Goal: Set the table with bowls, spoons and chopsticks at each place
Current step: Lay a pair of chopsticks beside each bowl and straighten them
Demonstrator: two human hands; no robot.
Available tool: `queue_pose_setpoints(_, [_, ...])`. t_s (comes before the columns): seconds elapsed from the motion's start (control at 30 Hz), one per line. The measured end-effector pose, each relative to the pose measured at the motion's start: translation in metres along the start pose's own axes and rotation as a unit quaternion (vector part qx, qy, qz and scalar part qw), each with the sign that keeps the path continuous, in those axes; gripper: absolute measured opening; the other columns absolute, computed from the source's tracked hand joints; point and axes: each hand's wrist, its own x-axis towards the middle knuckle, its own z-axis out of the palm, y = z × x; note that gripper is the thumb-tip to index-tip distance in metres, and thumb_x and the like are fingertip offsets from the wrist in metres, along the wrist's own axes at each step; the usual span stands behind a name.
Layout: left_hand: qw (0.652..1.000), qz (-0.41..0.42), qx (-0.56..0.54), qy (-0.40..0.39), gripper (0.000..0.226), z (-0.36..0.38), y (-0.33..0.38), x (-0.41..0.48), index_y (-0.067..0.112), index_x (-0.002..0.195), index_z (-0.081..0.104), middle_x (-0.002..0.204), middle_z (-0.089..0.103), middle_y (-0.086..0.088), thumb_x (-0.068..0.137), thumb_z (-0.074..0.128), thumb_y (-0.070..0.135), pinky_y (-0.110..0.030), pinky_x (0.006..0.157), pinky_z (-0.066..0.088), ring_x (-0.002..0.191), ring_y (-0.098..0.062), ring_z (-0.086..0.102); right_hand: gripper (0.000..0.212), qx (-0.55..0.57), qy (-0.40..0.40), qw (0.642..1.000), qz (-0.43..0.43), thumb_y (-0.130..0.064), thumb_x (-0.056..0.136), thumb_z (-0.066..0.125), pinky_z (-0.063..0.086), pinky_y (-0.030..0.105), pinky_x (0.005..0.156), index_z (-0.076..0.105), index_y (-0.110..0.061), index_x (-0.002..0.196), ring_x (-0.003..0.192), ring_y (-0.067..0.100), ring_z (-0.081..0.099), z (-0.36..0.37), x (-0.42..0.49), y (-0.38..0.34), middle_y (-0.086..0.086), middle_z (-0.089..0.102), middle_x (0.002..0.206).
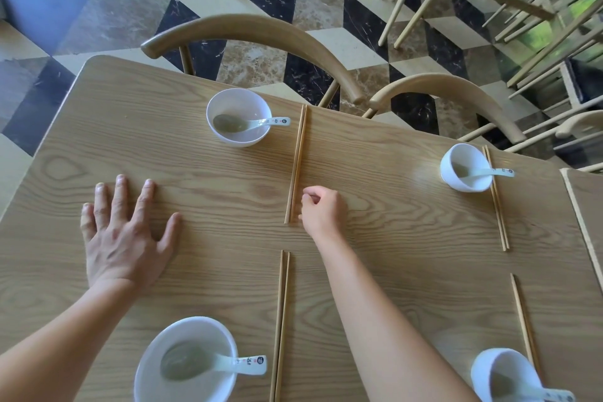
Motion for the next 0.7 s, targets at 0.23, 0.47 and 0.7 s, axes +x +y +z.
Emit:
queue_pose_setpoints(0.23, [1.000, 0.001, -0.006, 0.000, 0.081, -0.001, 0.001, 0.000, 0.028, 0.153, 0.034, 0.166, 0.019, -0.012, 0.084, 0.032, 0.071, -0.045, 0.122, 0.000, 0.154, -0.032, 0.005, 0.045, -0.051, -0.067, 0.990, -0.116, -0.014, 0.069, 0.085, 0.054, 0.029, 0.081, 0.070, -0.009, 0.111, 0.069, 0.012, 0.055, -0.013, -0.016, 0.019, 0.000, 0.060, 0.091])
queue_pose_setpoints(0.47, [1.000, 0.000, -0.004, -0.002, 0.081, 0.000, 0.001, 0.000, 0.029, 0.153, 0.033, 0.166, 0.019, -0.011, 0.084, 0.031, 0.072, -0.045, 0.123, 0.000, 0.154, -0.032, 0.004, 0.049, -0.116, -0.042, 0.979, -0.160, -0.028, 0.066, 0.089, 0.051, 0.030, 0.082, 0.069, -0.009, 0.106, 0.076, 0.017, 0.056, -0.006, -0.025, 0.018, 0.000, 0.057, 0.091])
queue_pose_setpoints(0.7, [1.000, -0.002, -0.004, -0.002, 0.081, 0.000, 0.000, 0.000, 0.030, 0.153, 0.032, 0.166, 0.018, -0.011, 0.084, 0.032, 0.072, -0.046, 0.123, 0.000, 0.154, -0.032, 0.004, 0.040, -0.101, -0.017, 0.980, -0.170, -0.023, 0.067, 0.088, 0.052, 0.036, 0.080, 0.072, -0.005, 0.099, 0.076, 0.026, 0.062, -0.003, -0.023, 0.022, 0.009, 0.065, 0.089])
